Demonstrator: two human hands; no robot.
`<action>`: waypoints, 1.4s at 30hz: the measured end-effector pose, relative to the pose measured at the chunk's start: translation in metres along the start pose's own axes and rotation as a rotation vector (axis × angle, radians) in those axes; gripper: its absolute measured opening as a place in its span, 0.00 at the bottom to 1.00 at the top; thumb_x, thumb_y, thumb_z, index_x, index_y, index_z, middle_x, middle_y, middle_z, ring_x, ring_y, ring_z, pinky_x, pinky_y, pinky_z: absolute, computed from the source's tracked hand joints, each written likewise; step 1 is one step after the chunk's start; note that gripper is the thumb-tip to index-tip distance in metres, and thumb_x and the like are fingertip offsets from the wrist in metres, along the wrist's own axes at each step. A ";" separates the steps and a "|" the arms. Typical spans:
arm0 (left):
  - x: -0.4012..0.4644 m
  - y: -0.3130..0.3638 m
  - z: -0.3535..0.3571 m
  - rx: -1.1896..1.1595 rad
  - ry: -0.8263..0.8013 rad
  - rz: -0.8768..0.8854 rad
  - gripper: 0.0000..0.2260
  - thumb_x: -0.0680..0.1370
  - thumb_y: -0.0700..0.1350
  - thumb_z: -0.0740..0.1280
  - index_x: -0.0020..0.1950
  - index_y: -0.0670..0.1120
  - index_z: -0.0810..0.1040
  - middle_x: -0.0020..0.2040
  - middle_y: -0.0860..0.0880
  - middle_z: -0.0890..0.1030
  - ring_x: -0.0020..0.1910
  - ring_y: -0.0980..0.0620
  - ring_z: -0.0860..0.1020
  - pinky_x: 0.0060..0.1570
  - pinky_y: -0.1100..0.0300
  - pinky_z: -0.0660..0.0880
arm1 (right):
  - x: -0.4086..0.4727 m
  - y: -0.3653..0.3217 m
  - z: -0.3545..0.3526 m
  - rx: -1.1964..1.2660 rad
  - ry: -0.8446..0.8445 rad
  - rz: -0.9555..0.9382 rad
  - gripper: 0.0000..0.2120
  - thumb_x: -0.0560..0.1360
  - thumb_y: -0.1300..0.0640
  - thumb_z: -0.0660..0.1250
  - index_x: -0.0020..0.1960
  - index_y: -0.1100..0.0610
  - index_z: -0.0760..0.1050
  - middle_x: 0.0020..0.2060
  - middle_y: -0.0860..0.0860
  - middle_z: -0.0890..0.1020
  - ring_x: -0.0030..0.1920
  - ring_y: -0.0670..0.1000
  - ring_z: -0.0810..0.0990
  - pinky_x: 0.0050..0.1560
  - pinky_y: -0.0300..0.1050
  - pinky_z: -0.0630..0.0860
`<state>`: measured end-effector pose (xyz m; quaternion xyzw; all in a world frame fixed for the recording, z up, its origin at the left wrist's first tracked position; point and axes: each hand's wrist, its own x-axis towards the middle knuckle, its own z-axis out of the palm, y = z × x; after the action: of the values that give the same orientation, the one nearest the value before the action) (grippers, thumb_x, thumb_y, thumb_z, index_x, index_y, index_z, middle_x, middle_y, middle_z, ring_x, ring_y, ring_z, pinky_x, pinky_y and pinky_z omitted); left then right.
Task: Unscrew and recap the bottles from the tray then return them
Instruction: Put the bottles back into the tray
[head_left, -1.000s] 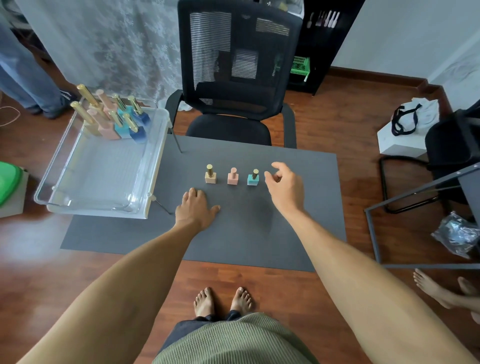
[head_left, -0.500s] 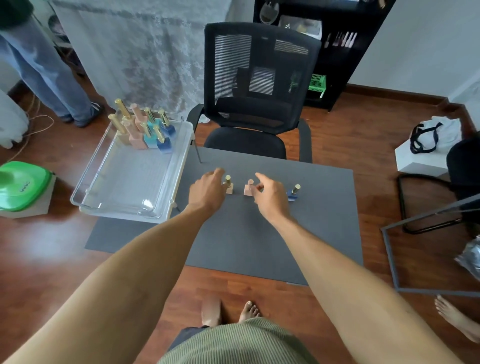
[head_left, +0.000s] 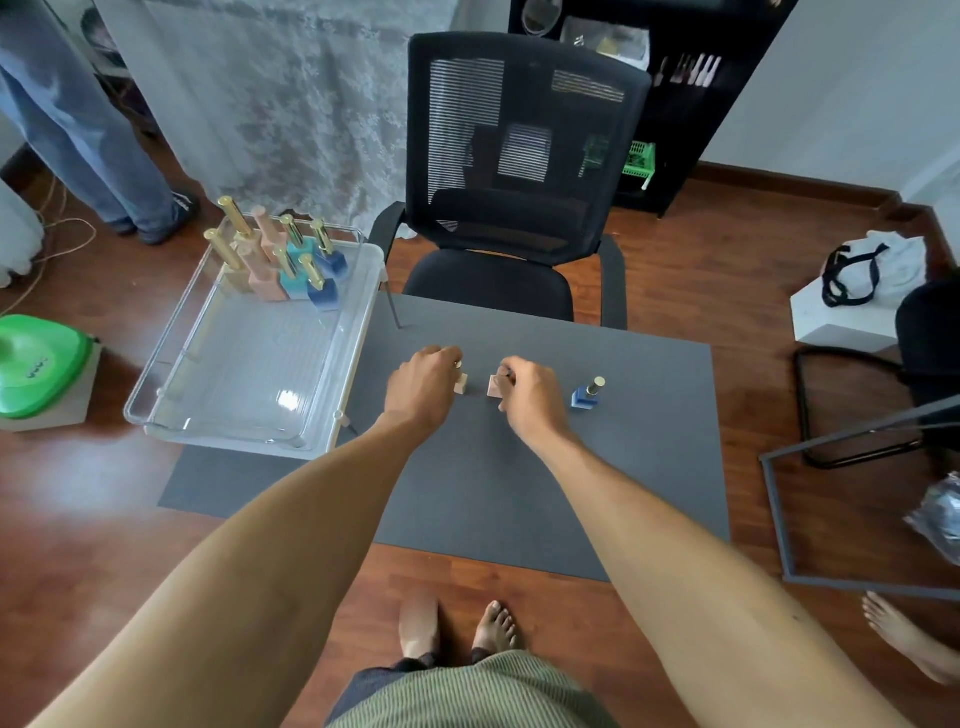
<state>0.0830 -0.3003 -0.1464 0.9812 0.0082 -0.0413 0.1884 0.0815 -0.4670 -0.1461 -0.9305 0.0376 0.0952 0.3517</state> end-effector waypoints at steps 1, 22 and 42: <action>0.000 0.000 0.000 0.000 -0.002 0.006 0.07 0.82 0.41 0.59 0.52 0.47 0.77 0.48 0.46 0.78 0.42 0.37 0.77 0.41 0.46 0.77 | -0.001 -0.001 -0.001 -0.012 -0.002 -0.008 0.16 0.78 0.65 0.58 0.35 0.51 0.67 0.31 0.44 0.76 0.41 0.61 0.82 0.40 0.58 0.81; -0.016 0.022 -0.108 -0.038 0.293 0.075 0.08 0.82 0.40 0.61 0.58 0.48 0.76 0.56 0.46 0.80 0.48 0.40 0.79 0.38 0.51 0.71 | -0.024 -0.070 -0.072 0.093 0.152 -0.340 0.07 0.79 0.53 0.63 0.48 0.56 0.77 0.40 0.51 0.82 0.43 0.58 0.80 0.41 0.55 0.78; -0.075 -0.087 -0.204 0.089 0.519 -0.026 0.05 0.84 0.46 0.60 0.50 0.47 0.72 0.48 0.48 0.78 0.39 0.45 0.74 0.37 0.50 0.72 | -0.048 -0.205 -0.028 0.094 0.053 -0.610 0.08 0.81 0.54 0.62 0.47 0.57 0.76 0.38 0.52 0.83 0.38 0.56 0.81 0.41 0.57 0.80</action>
<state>0.0212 -0.1436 0.0161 0.9661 0.0673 0.2091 0.1360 0.0667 -0.3321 0.0169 -0.8837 -0.2298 -0.0411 0.4057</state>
